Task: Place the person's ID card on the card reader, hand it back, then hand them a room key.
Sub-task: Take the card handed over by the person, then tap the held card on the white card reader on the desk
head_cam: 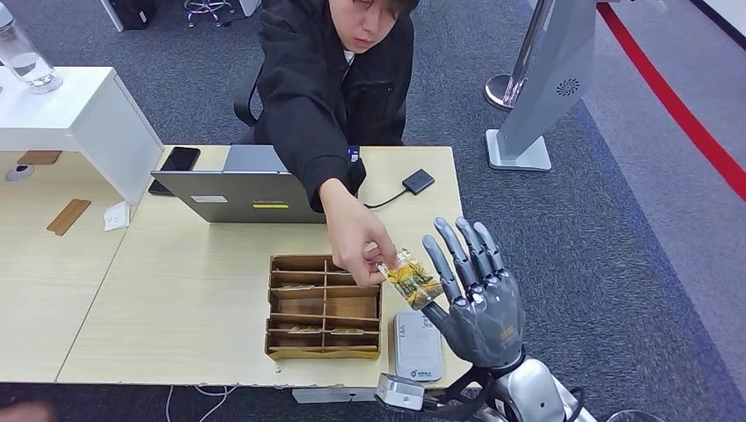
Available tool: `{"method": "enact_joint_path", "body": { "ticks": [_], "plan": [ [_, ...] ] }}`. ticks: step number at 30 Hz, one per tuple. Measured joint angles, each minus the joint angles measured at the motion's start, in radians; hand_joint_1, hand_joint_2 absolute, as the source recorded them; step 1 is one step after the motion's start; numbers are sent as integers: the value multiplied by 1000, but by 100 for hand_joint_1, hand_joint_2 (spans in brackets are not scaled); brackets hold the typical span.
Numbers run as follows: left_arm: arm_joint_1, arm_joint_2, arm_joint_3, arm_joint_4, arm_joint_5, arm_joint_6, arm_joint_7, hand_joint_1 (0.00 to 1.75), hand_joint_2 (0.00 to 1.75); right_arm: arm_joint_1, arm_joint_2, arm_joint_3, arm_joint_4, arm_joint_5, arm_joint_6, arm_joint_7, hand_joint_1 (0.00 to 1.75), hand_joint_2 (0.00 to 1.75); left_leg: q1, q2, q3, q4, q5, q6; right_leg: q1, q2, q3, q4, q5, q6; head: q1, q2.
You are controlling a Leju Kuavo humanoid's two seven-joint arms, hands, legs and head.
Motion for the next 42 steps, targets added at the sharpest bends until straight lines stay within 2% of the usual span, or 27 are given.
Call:
{"method": "enact_joint_path", "body": {
  "ticks": [3,33,38,42],
  "plan": [
    [0,0,0,0,-1,0,1,0,0,0,2,2,0,-15,-2,-8,168,175,0,0,0,0,0,0,0,0,0,0,0,0,0,0],
    [0,-3,0,0,0,0,1,0,0,0,15,7,0,-60,-9,-41,175,175,0,0,0,0,0,0,0,0,0,0,0,0,0,0],
    [0,-4,1,0,1,0,0,0,0,1,19,11,0,-136,-1,-76,175,175,0,0,0,0,0,0,0,0,0,0,0,0,0,0],
    [0,-4,5,0,1,2,-2,0,0,11,23,14,0,-247,35,-116,175,175,0,0,0,0,0,0,0,0,0,0,0,0,0,0]
  ]
}}
